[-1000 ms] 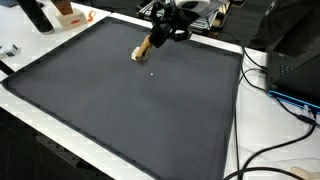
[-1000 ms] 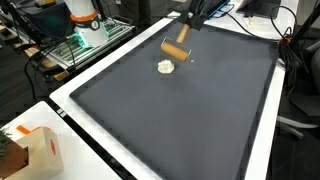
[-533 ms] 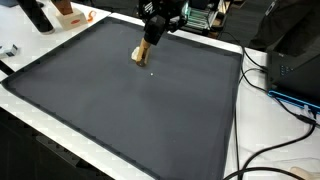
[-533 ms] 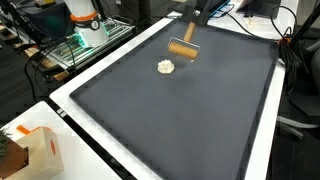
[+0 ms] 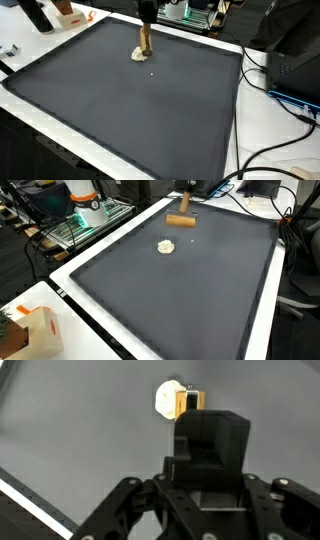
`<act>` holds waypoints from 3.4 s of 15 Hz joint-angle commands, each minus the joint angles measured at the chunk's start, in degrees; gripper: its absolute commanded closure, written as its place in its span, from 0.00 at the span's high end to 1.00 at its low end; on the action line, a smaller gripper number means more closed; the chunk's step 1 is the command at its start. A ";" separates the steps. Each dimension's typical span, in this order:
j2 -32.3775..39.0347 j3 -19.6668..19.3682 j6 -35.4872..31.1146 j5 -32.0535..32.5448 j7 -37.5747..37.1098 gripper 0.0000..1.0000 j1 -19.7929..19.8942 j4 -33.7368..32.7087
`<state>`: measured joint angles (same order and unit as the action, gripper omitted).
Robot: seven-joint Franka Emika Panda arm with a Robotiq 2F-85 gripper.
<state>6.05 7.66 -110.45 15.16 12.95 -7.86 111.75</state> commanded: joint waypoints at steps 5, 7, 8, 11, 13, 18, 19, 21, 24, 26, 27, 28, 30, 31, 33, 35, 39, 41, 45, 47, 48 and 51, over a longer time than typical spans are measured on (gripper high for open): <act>-12.77 -2.23 -2.41 -6.77 25.98 0.24 2.66 9.47; -15.17 -3.27 -3.01 -7.86 31.88 0.24 2.51 11.10; -16.31 -3.80 -3.23 -8.39 34.23 0.24 2.40 11.85; -19.59 -5.33 -3.83 -10.75 41.36 0.24 2.00 14.25; -21.43 -6.43 -3.20 -12.86 45.10 0.24 1.89 15.41; -19.63 -6.08 -2.02 -11.29 43.39 0.49 1.97 13.52; -19.66 -6.08 -2.02 -11.30 43.39 0.49 1.95 13.59; -18.80 -6.57 -2.83 -13.01 45.68 0.24 1.58 14.26; -16.25 -7.03 -6.14 -14.43 49.82 0.24 1.57 17.00; -14.61 -6.85 -10.11 -13.97 53.44 0.24 1.86 19.17; -13.77 -6.76 -12.10 -13.08 54.80 0.24 2.15 20.26; -12.95 -6.71 -13.85 -12.39 55.88 0.24 2.45 21.19; -11.53 -6.73 -17.28 -11.25 57.65 0.24 3.08 23.09; -10.93 -6.78 -19.04 -10.79 58.49 0.24 3.40 23.99; -10.03 -6.87 -22.72 -9.39 59.42 0.24 4.08 25.48; -9.16 -7.01 -26.30 -7.82 60.38 0.24 4.71 26.57; -8.72 -7.14 -29.65 -6.60 61.47 0.24 5.28 27.65; -8.80 -7.19 -30.20 -6.29 61.85 0.24 5.37 27.72; -8.84 -7.33 -31.54 -4.54 61.87 0.24 5.78 27.33; -8.16 -7.63 -32.85 -4.50 62.50 0.24 6.12 26.92; -7.88 -7.76 -33.48 -5.01 63.01 0.24 6.30 26.81; -7.01 -8.25 -34.99 -8.12 65.44 0.24 6.77 26.26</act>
<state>-1.73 0.05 -142.89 8.91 75.32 -1.90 138.39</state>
